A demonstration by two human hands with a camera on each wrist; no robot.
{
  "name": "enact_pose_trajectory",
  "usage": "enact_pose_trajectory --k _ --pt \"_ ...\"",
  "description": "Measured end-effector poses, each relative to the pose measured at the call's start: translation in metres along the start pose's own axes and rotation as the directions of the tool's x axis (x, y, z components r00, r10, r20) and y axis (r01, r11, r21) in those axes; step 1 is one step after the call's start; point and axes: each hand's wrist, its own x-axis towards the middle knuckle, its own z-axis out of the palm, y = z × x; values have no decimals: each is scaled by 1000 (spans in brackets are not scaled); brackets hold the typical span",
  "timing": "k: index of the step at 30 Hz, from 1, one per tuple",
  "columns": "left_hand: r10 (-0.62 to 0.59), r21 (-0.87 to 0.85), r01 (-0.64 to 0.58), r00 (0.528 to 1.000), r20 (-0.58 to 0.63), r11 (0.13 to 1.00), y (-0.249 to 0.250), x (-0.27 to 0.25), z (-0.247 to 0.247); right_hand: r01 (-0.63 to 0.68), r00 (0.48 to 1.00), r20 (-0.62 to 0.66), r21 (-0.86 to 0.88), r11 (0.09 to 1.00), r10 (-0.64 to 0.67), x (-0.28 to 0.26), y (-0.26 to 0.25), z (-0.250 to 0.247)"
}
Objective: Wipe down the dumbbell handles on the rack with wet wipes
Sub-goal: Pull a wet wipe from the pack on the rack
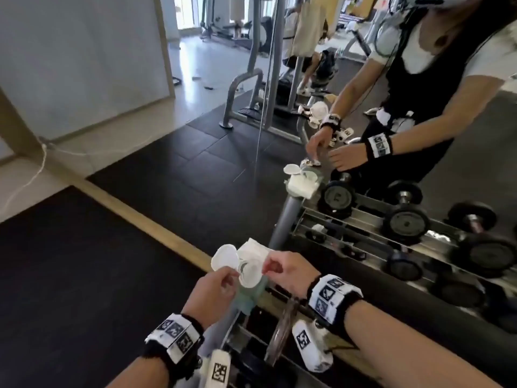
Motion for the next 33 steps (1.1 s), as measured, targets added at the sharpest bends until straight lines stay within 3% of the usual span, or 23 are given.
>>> enact_pose_trajectory --k 3,6,12,21,33 --pt "56 115 -43 991 -117 992 -16 14 14 43 999 -5 -101 994 -44 34 5 18" --pt "37 268 14 982 -183 963 -32 18 27 48 999 36 -247 968 -40 58 7 35" --pt "-32 378 76 992 -122 923 -49 26 41 113 994 75 -545 831 -85 82 17 49" --pt "-90 395 131 989 -120 909 -50 26 48 211 978 114 -528 823 -177 90 20 51" --pt "-95 435 143 987 -131 889 -46 26 44 213 974 167 -432 876 -155 86 16 39"
